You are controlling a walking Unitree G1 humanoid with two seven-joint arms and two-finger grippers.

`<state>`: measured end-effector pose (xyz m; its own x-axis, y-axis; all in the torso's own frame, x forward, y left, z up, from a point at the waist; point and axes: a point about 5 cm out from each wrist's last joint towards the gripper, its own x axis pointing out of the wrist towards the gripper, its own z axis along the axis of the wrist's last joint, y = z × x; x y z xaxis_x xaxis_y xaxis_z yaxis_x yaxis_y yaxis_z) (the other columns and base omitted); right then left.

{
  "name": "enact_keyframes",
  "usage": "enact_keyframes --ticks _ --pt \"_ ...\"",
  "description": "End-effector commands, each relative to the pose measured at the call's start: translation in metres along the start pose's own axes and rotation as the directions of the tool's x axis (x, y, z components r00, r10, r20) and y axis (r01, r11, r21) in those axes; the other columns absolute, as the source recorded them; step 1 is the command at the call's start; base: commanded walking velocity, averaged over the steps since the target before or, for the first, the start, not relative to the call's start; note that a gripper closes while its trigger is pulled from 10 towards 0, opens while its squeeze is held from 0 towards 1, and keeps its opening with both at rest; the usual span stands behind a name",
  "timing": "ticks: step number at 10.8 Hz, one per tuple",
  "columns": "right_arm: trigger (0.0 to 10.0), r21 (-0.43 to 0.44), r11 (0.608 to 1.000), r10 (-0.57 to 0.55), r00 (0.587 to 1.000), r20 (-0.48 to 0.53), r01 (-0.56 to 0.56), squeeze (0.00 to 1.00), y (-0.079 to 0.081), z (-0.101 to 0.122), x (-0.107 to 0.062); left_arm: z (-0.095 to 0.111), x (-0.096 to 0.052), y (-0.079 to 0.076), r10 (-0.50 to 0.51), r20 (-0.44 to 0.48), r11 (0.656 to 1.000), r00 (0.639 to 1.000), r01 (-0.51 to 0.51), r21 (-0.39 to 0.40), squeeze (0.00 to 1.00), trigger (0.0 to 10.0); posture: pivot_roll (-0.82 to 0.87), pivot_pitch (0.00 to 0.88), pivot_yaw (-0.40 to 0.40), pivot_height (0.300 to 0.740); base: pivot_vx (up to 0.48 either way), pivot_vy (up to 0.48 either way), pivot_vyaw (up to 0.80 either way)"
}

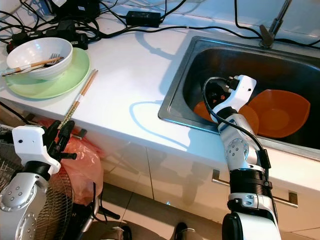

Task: Kitchen organization

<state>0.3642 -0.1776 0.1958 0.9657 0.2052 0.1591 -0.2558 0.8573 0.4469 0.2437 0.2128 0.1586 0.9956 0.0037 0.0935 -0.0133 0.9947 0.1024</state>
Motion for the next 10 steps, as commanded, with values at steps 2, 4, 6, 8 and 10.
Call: enact_keyframes --ticks 2,4,6,8,10 --pt "10.0 -0.014 1.0 0.009 1.0 0.009 -0.009 0.0 0.001 0.003 0.001 -0.005 0.0 0.0 0.007 -0.021 1.0 1.0 -0.007 0.003 0.0 0.0 0.15 0.18 -0.009 0.74 0.0 0.0 0.0" --pt "10.0 -0.015 1.0 0.009 1.0 0.007 -0.009 0.0 0.001 0.003 0.001 -0.004 0.0 -0.001 0.004 -0.021 1.0 1.0 -0.004 0.006 0.0 0.0 0.15 0.183 -0.013 0.74 0.0 0.0 0.0" --pt "10.0 -0.015 1.0 0.007 1.0 0.006 -0.007 0.0 0.001 0.003 0.001 -0.002 0.001 -0.007 -0.029 -0.009 0.999 1.0 0.029 0.013 0.0 5.0 0.15 0.188 -0.016 0.74 0.0 0.0 0.0" --pt "10.0 -0.014 1.0 0.011 1.0 0.005 -0.011 0.0 0.003 0.002 0.002 0.02 0.009 -0.035 -0.226 0.044 0.968 0.973 0.219 0.119 0.0 10.0 0.15 0.184 -0.017 0.74 0.0 0.0 0.0" --pt "10.0 -0.013 1.0 0.01 1.0 0.01 -0.01 0.0 0.002 0.003 0.002 0.032 0.015 -0.038 -0.227 0.108 0.959 0.968 0.202 0.201 0.0 10.0 0.15 0.184 -0.017 0.74 0.0 0.0 0.0"
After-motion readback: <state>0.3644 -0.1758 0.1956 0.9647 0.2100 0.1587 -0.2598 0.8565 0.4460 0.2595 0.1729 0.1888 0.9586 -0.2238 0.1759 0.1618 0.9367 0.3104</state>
